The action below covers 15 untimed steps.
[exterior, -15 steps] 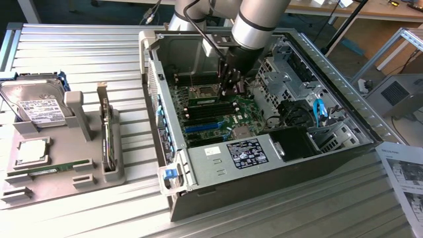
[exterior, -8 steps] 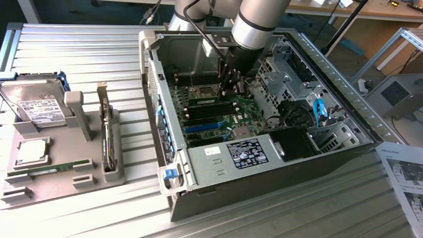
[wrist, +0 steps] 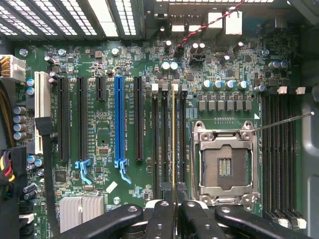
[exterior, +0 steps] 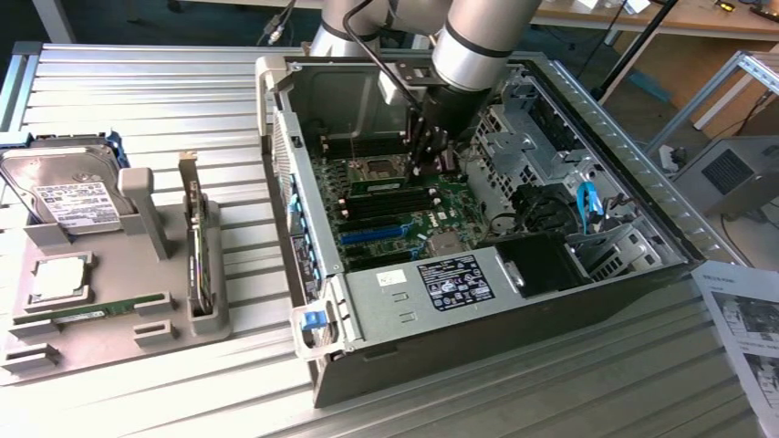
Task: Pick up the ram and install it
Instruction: 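Insert the ram into the slot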
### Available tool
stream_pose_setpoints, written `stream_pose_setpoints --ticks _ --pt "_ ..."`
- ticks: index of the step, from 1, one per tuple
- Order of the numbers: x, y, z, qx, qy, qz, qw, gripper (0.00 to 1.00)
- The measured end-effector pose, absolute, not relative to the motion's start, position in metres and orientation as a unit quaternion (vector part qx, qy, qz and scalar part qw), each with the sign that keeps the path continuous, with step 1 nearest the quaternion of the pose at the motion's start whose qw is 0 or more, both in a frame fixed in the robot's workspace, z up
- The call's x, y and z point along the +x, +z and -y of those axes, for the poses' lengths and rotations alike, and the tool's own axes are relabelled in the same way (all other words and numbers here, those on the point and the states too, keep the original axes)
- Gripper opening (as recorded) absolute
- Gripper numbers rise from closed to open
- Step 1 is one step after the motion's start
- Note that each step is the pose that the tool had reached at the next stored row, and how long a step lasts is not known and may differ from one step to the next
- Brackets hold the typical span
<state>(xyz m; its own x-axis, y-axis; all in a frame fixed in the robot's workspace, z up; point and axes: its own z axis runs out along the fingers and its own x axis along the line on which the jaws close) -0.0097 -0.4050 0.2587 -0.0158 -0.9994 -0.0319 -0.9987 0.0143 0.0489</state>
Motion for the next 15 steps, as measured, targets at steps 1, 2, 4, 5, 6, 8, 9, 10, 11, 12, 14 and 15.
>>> stream_pose_setpoints --ticks 1,2,4,5,6,8,9,10,11,12,14,15 --pt "-0.0096 0.2587 0.405 0.701 -0.029 0.712 0.006 0.12" --pt "-0.0096 0.2587 0.405 0.701 -0.029 0.712 0.006 0.12" --pt "-0.0094 0.2587 0.4052 0.701 -0.029 0.712 0.006 0.12" --pt "-0.0092 0.2587 0.4055 0.701 -0.029 0.712 0.006 0.12" --pt "-0.0091 0.2587 0.4059 0.701 -0.029 0.712 0.006 0.12" --pt "-0.0089 0.2587 0.4068 0.701 -0.029 0.712 0.006 0.12" --pt "-0.0088 0.2587 0.4072 0.701 -0.029 0.712 0.006 0.12" --pt "-0.0087 0.2587 0.4076 0.701 -0.029 0.712 0.006 0.12" --pt "-0.0086 0.2587 0.4081 0.701 -0.029 0.712 0.006 0.12" --pt "-0.0085 0.2587 0.4085 0.701 -0.029 0.712 0.006 0.12" --pt "-0.0084 0.2587 0.4098 0.701 -0.029 0.712 0.006 0.12" --pt "-0.0083 0.2587 0.4103 0.701 -0.029 0.712 0.006 0.12"
